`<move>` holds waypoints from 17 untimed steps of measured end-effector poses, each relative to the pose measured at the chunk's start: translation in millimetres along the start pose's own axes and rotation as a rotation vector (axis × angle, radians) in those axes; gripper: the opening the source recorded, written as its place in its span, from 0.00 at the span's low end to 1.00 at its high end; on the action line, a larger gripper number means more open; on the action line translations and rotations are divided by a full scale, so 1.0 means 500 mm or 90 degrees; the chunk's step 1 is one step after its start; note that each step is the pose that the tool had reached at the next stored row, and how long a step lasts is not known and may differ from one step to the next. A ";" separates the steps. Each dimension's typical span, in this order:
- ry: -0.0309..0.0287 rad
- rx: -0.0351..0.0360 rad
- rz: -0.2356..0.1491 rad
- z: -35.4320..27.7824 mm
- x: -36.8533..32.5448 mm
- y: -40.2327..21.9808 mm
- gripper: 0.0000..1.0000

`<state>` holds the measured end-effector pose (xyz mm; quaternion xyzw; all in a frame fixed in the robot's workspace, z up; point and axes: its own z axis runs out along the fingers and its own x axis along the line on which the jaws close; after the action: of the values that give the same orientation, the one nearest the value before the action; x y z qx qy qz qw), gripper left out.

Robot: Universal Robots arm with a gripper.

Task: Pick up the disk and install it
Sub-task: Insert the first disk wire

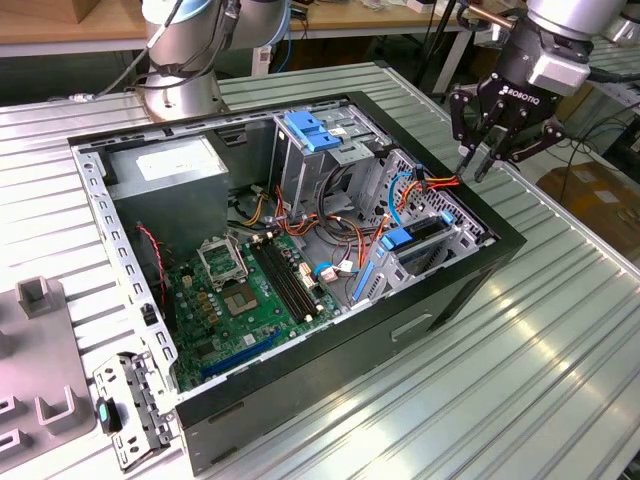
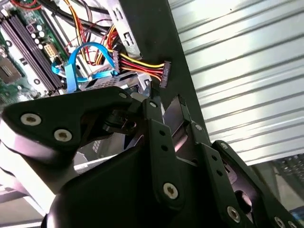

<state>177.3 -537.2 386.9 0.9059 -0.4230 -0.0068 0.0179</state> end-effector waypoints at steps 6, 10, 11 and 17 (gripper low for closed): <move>-0.0097 0.0108 -0.071 0.004 0.000 0.000 0.31; 0.0069 0.0294 -0.096 0.010 -0.002 0.002 0.31; 0.0113 0.0338 -0.095 0.012 -0.005 0.005 0.31; 0.0269 0.0500 -0.095 0.022 -0.015 0.011 0.31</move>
<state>168.0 -535.2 375.9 0.9349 -0.3537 0.0277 -0.0093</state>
